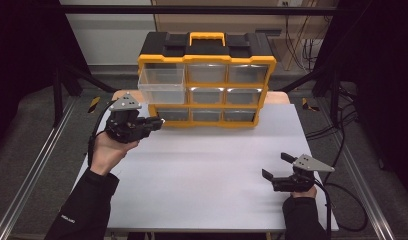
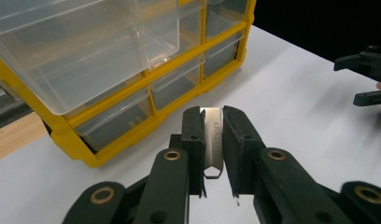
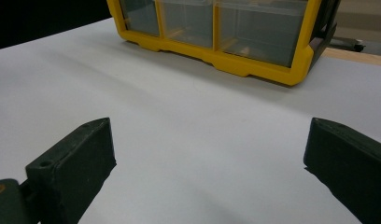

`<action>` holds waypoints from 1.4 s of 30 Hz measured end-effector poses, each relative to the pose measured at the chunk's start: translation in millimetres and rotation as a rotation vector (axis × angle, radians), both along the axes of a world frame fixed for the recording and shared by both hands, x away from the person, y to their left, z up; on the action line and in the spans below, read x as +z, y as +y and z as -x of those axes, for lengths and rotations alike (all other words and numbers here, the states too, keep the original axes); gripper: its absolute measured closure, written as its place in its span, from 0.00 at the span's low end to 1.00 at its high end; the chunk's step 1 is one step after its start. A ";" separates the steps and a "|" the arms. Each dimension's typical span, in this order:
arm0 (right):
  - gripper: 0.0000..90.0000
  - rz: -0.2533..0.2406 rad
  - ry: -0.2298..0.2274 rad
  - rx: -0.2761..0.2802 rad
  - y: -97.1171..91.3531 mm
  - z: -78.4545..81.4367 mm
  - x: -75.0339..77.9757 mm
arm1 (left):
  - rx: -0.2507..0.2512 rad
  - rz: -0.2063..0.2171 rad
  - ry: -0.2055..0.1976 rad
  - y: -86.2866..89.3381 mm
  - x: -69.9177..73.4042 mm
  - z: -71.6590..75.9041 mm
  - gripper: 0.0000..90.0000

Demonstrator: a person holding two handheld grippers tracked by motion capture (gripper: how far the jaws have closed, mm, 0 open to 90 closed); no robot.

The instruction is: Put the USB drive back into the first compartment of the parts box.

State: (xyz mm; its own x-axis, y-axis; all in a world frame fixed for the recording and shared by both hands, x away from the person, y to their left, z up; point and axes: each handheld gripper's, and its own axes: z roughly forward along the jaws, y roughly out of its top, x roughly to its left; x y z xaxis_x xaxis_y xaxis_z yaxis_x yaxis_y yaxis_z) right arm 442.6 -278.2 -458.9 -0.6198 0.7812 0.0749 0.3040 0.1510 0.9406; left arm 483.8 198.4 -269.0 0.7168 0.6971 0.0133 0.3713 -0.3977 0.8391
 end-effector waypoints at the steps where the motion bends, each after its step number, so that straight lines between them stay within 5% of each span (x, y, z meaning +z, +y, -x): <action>1: 0.02 0.001 -0.001 0.001 0.0 -0.1 0.0 | 0.000 -0.001 0.000 0.1 0.9 -0.1 0.87; 42: 0.02 -0.001 -0.001 0.002 -0.1 0.1 0.1 | 0.012 -0.003 -0.033 0.3 36.6 -6.1 0.87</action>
